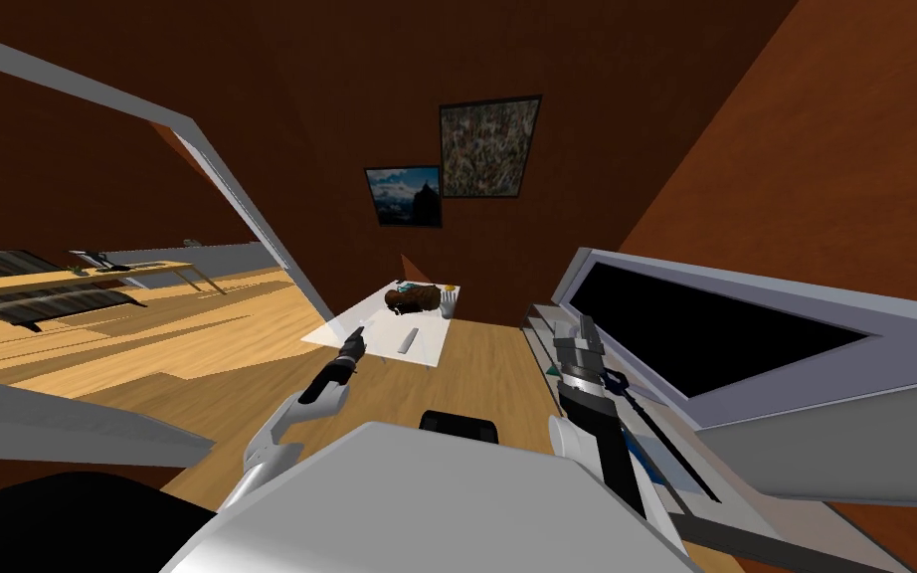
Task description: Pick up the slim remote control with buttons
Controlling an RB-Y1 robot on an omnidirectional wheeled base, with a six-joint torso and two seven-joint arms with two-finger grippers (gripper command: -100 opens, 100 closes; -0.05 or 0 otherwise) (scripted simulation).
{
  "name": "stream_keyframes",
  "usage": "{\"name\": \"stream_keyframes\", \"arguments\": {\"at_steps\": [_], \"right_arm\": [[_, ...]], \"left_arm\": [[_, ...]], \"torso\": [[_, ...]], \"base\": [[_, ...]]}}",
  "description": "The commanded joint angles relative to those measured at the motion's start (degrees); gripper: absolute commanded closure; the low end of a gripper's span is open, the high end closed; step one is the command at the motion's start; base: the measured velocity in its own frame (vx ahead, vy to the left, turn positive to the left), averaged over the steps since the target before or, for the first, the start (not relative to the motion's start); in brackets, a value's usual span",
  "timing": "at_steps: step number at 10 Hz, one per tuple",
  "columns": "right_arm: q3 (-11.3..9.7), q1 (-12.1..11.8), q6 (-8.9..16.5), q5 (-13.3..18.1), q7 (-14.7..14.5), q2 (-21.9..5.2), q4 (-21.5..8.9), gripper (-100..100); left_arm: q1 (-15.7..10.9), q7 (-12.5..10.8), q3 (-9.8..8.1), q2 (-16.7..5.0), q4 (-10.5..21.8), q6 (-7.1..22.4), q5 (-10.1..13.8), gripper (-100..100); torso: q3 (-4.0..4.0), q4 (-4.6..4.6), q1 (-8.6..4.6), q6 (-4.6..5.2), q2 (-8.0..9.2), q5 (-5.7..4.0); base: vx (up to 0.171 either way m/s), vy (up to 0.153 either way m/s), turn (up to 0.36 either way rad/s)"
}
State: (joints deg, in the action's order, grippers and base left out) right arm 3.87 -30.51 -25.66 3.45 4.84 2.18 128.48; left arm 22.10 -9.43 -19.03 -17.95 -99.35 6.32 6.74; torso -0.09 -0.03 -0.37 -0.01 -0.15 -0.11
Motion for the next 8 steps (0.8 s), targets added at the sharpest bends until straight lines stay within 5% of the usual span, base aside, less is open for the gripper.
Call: {"name": "stream_keyframes", "arguments": {"at_steps": [1,5,6,8], "right_arm": [[0.0,0.0,0.0,0.0,0.0,0.0,0.0,0],[0.0,0.0,0.0,0.0,0.0,0.0,0.0,0],[0.01,0.0,0.0,0.0,0.0,-0.01,0.0,0],[0.0,0.0,0.0,0.0,0.0,0.0,0.0,0]], "left_arm": [[-0.15,-1.03,-1.78,-0.95,2.86,2.86,0.95,-100],[-0.98,-1.94,-3.35,-2.03,6.06,7.9,1.9,-100],[-1.84,-2.87,-4.89,-3.09,9.14,9.67,2.9,-100],[-1.84,-2.87,-4.89,-3.09,9.14,11.4,2.9,-100]], "torso": [[0.0,0.0,0.0,0.0,0.0,0.0],[-0.06,-0.03,0.03,0.0,-0.1,0.0],[0.03,0.01,0.22,0.0,0.05,0.04],[-0.03,-0.01,0.12,0.0,-0.05,0.03]], "base": [[0.079,-0.114,-0.031],[0.067,-0.092,-0.012],[0.07,-0.061,-0.035],[0.048,-0.065,-0.003]]}}
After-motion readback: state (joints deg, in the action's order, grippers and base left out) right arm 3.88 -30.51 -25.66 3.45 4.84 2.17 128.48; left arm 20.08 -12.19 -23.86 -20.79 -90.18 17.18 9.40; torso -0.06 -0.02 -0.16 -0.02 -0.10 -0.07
